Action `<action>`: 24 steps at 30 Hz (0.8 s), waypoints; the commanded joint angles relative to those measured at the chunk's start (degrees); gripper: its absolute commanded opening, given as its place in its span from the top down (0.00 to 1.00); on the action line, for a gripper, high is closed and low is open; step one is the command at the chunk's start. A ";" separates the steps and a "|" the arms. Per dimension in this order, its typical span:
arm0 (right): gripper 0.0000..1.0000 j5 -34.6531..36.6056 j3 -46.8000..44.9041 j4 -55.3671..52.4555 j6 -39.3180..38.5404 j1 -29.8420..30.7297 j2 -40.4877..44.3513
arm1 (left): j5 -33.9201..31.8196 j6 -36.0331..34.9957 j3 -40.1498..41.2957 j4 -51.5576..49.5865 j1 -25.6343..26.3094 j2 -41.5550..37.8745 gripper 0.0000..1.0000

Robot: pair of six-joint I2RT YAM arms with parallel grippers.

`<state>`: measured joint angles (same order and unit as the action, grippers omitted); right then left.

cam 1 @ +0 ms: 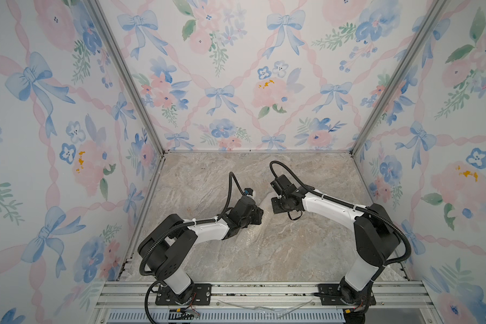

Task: Unwrap the vase from the bubble wrap
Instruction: Unwrap the bubble wrap at the center of the board.

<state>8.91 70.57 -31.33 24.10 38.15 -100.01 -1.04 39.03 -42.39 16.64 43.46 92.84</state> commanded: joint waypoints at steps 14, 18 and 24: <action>0.67 -14.05 -7.62 9.43 7.74 0.51 4.89 | 0.37 -0.52 2.11 -10.07 -0.31 2.71 0.68; 0.67 -11.49 -5.91 5.90 7.12 0.95 2.40 | 0.55 -0.62 1.73 -10.22 -0.35 2.47 0.69; 0.69 -5.39 -3.89 -0.57 5.64 1.40 0.20 | 0.34 -1.02 1.57 -10.67 -0.30 2.15 0.68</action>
<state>-1.06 65.30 -26.22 30.52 38.96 -97.91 -0.84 39.00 -42.59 16.29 43.46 92.84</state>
